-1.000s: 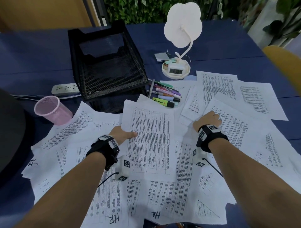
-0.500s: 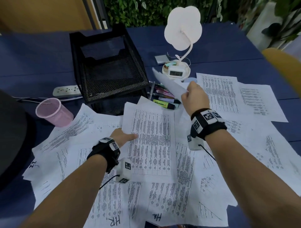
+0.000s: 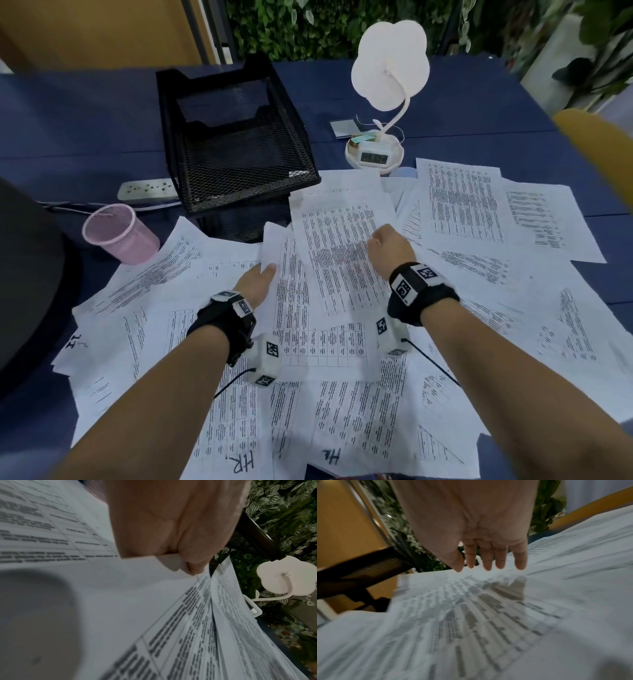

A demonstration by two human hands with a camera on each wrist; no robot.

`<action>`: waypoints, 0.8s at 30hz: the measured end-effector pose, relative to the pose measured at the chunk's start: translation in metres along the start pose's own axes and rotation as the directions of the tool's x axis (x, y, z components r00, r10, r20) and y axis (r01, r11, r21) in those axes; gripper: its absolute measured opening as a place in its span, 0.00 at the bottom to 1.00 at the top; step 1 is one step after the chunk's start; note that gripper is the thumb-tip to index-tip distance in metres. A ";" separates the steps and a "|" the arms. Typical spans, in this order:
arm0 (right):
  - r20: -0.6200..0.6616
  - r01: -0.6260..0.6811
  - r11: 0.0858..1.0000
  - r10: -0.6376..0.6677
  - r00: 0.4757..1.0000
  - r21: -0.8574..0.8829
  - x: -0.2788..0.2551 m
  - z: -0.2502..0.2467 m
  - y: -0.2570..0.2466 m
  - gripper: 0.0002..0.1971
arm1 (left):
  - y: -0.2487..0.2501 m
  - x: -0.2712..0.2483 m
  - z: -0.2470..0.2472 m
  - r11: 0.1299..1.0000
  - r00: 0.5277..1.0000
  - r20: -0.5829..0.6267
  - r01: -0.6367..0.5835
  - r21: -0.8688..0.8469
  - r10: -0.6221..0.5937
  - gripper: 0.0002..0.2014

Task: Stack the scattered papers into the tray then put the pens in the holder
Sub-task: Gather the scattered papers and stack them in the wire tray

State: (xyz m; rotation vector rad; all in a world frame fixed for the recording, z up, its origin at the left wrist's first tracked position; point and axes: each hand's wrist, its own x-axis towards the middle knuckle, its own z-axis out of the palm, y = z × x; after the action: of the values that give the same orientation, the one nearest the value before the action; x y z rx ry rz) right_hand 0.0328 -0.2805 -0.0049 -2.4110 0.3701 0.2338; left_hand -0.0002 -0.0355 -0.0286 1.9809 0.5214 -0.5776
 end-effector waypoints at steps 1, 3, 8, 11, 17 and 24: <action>-0.017 -0.073 0.995 0.073 0.997 -0.066 0.005 -0.002 0.009 0.17 | -0.001 -0.001 0.001 1.000 1.000 0.004 -0.025 0.005 0.025 0.29; -0.028 -0.203 0.960 0.201 0.979 -0.194 0.010 -0.007 0.026 0.25 | -0.002 -0.001 0.003 0.998 0.998 -0.004 -0.058 0.017 0.058 0.28; 0.061 -0.192 0.922 0.225 0.972 -0.335 0.010 -0.012 0.040 0.27 | -0.002 -0.006 0.011 0.977 0.977 -0.024 -0.210 0.032 0.211 0.30; 0.111 -0.240 0.930 0.280 0.954 -0.278 0.006 -0.005 0.045 0.31 | 0.010 -0.006 0.021 0.974 0.973 -0.040 -0.226 0.003 0.226 0.27; 0.124 -0.184 0.965 0.209 0.970 -0.188 -0.001 0.003 0.044 0.25 | 0.025 0.004 0.041 0.985 0.987 -0.038 -0.161 -0.057 0.159 0.31; -0.101 -0.168 0.981 0.178 0.979 0.098 -0.002 -0.002 0.049 0.31 | 0.018 0.005 0.036 0.974 0.977 -0.043 -0.213 -0.079 0.210 0.21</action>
State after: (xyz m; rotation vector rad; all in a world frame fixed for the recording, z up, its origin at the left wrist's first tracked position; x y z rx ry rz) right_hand 0.0152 -0.3174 -0.0323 -2.3105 0.6294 0.1588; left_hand 0.0076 -0.0747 -0.0346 1.9397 0.3436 -0.3831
